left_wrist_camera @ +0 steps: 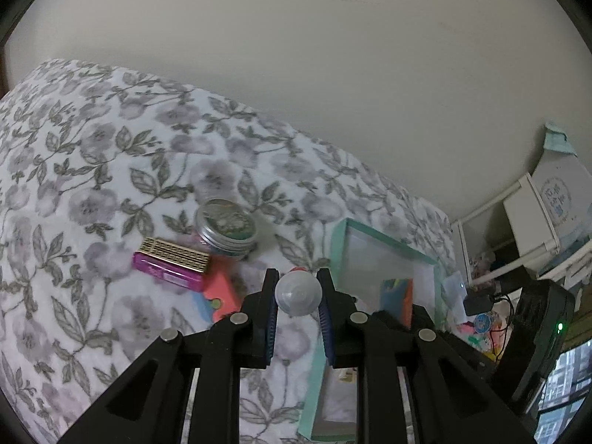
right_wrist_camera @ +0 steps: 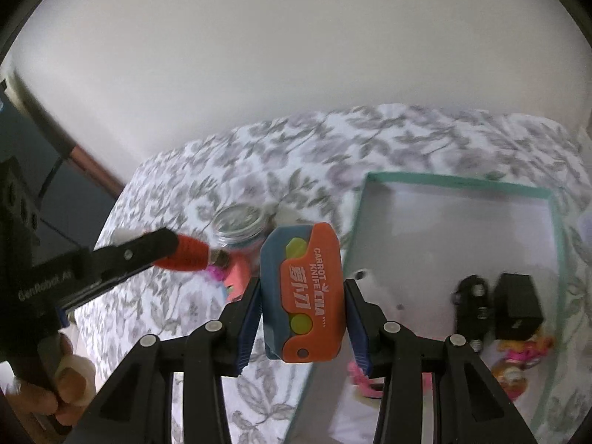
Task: Organize rigid objects
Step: 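Carry the red bottle and orange box toward the tray with both grippers, then open both grippers to release the red bottle and orange box into the tray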
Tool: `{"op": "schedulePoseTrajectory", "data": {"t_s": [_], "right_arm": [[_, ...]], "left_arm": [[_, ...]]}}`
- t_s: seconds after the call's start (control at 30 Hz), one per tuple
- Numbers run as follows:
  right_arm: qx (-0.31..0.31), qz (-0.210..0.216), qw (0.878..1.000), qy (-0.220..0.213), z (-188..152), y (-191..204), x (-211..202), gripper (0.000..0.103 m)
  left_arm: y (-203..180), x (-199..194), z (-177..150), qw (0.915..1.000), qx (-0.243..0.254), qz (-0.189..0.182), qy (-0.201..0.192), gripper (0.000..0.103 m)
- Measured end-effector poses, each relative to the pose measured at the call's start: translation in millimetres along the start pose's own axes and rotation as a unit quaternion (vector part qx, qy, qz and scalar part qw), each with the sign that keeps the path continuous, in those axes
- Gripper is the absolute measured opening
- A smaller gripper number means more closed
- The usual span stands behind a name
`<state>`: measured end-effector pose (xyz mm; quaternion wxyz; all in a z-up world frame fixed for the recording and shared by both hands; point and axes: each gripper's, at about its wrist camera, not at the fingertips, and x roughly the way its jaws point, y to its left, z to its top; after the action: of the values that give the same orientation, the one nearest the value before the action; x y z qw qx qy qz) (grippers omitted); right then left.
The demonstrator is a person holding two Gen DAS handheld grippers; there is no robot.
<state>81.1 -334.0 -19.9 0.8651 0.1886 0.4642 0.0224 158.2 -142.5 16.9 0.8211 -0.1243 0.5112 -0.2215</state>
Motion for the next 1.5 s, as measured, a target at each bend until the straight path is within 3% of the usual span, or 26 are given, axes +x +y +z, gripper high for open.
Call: {"op": "schedulePoseTrajectory", "data": {"t_s": [0.2, 0.5, 0.63, 0.83, 1.0, 1.23, 1.5], "right_arm": [[0.042, -0.063, 0.997, -0.024, 2, -42, -12, 0.046], [0.126, -0.172, 0.976, -0.043, -9, -127, -33, 0.046], [0.15, -0.174, 0.972, -0.048, -16, -150, -38, 0.046], [0.147, -0.18, 0.971, -0.047, -17, -153, -36, 0.046], [0.136, -0.181, 0.973, -0.048, -17, -149, -30, 0.046], [0.118, -0.191, 0.974, -0.039, -17, -142, -20, 0.045], [0.112, -0.189, 0.975, -0.035, -15, -137, -19, 0.046]], "left_arm": [[-35, 23, -12, 0.9992, 0.035, -0.013, 0.015, 0.021], [-90, 69, -34, 0.9948, 0.086, -0.018, 0.052, 0.021], [-106, 80, -40, 0.994, 0.098, -0.021, 0.044, 0.021], [-118, 100, -55, 0.9904, 0.121, -0.048, 0.048, 0.021], [-107, 120, -68, 0.99, 0.113, -0.031, 0.078, 0.021], [-95, 122, -72, 0.9906, 0.1, -0.032, 0.087, 0.021], [-100, 119, -73, 0.9893, 0.103, -0.031, 0.098, 0.033]]}}
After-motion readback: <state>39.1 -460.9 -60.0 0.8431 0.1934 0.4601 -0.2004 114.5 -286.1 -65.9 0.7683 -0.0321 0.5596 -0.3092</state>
